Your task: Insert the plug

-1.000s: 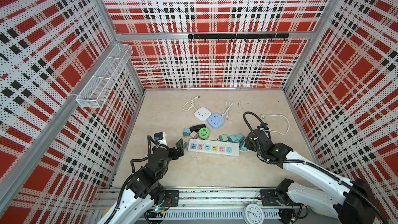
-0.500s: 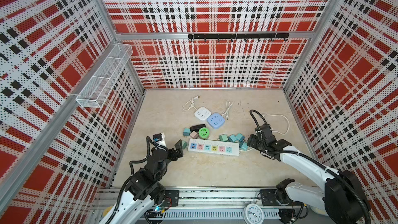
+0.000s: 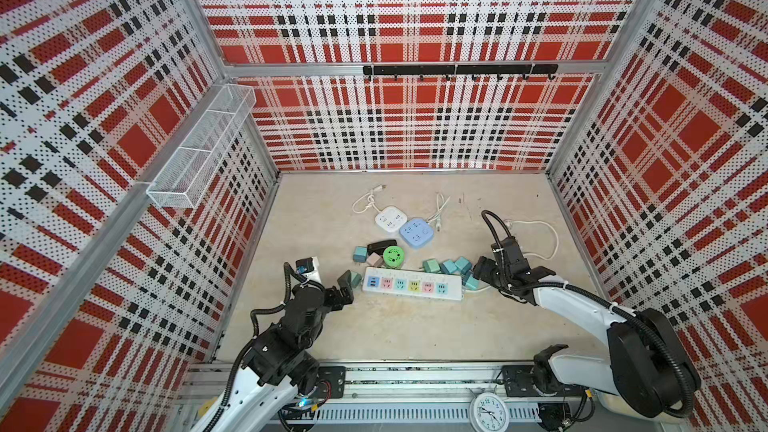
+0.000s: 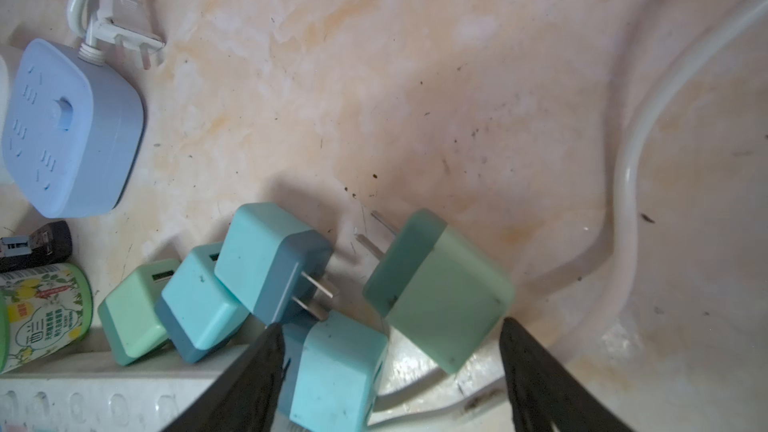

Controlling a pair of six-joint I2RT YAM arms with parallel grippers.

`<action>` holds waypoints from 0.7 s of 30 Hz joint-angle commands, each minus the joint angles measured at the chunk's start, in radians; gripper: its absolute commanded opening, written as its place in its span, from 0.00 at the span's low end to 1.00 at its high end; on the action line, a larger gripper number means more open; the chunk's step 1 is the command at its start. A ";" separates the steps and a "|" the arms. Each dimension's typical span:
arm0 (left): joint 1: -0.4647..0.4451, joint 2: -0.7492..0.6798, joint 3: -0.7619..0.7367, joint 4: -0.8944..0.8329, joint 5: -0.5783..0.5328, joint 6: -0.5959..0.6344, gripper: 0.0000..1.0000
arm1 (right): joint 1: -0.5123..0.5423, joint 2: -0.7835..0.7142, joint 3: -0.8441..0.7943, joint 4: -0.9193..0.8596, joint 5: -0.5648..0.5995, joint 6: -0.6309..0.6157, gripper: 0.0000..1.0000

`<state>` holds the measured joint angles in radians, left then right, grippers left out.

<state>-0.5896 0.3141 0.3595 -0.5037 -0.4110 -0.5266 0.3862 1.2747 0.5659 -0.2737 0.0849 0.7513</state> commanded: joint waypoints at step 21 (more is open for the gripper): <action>0.002 -0.011 -0.007 -0.003 -0.012 -0.012 0.99 | -0.027 0.270 0.154 0.087 0.067 0.019 0.66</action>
<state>-0.5896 0.3119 0.3595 -0.5053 -0.4110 -0.5266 0.3664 1.5005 0.6765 -0.2039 0.0898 0.7845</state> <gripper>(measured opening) 0.994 0.658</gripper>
